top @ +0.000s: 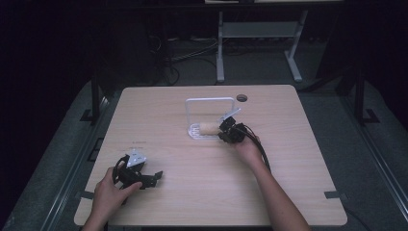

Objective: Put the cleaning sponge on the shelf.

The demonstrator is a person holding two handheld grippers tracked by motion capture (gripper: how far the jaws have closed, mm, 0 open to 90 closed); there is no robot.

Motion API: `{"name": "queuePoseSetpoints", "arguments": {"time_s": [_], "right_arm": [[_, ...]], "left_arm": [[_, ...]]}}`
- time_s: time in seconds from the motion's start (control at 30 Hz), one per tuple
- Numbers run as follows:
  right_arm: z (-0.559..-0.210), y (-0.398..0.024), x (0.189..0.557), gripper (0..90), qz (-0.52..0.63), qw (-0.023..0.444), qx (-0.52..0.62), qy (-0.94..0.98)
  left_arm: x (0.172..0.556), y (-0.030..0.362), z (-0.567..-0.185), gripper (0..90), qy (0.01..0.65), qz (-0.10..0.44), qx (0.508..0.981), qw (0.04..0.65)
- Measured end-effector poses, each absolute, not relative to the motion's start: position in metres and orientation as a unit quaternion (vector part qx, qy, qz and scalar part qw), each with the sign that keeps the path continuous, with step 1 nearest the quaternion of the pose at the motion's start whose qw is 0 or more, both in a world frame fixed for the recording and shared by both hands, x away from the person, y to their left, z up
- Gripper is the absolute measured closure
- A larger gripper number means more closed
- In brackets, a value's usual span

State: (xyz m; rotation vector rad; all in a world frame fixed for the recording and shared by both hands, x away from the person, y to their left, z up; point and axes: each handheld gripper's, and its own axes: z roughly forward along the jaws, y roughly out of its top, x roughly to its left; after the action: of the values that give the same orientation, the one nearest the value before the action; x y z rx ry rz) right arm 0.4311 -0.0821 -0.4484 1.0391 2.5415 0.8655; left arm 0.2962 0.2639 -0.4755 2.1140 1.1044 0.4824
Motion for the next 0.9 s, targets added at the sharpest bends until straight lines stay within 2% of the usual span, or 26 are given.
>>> {"name": "queuePoseSetpoints", "arguments": {"time_s": [0.4, 0.77, 0.9], "right_arm": [[-0.445, -0.085, 0.423, 88.7, 0.309, 0.125, 0.353, 0.874], [-0.444, -0.096, 0.408, 80.1, 0.313, 0.129, 0.353, 0.872], [-0.440, -0.101, 0.402, 71.5, 0.319, 0.133, 0.354, 0.869]], "left_arm": [[0.296, 0.264, -0.476, 13.0, 0.426, 0.186, 0.815, 0.347], [0.296, 0.264, -0.476, 13.0, 0.426, 0.186, 0.815, 0.347], [0.296, 0.264, -0.476, 12.9, 0.426, 0.186, 0.814, 0.348]]}}
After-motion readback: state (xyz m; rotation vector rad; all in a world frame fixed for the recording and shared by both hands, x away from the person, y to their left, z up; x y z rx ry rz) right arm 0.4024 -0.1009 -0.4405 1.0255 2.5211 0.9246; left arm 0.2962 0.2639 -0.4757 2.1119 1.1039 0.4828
